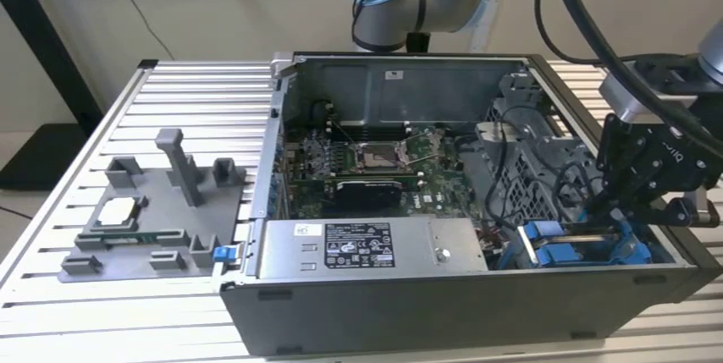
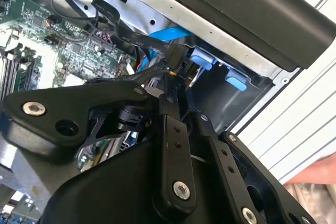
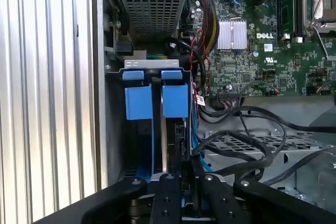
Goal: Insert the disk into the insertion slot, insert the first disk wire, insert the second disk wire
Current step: 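Insert the first disk wire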
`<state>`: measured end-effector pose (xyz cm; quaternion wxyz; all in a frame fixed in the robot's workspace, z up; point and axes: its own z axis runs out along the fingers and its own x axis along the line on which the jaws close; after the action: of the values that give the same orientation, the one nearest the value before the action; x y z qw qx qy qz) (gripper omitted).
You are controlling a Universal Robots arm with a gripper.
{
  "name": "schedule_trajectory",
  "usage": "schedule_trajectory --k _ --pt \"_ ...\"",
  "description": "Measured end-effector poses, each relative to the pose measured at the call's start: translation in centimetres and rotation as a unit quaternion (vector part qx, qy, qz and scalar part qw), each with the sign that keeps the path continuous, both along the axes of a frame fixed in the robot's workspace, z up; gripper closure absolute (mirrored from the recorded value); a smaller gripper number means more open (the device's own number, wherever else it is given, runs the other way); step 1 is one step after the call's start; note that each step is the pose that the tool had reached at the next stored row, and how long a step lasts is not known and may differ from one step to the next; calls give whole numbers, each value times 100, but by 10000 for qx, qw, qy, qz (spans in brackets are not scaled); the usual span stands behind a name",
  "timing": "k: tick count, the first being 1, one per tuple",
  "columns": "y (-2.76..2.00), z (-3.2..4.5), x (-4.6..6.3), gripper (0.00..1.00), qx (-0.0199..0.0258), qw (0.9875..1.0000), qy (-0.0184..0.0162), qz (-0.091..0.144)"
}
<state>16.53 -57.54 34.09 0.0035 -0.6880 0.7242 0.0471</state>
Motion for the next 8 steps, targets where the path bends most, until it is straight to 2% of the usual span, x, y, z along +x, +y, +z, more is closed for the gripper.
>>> schedule_trajectory --k 8 --pt "11 -1 10 100 15 10000 0 12"
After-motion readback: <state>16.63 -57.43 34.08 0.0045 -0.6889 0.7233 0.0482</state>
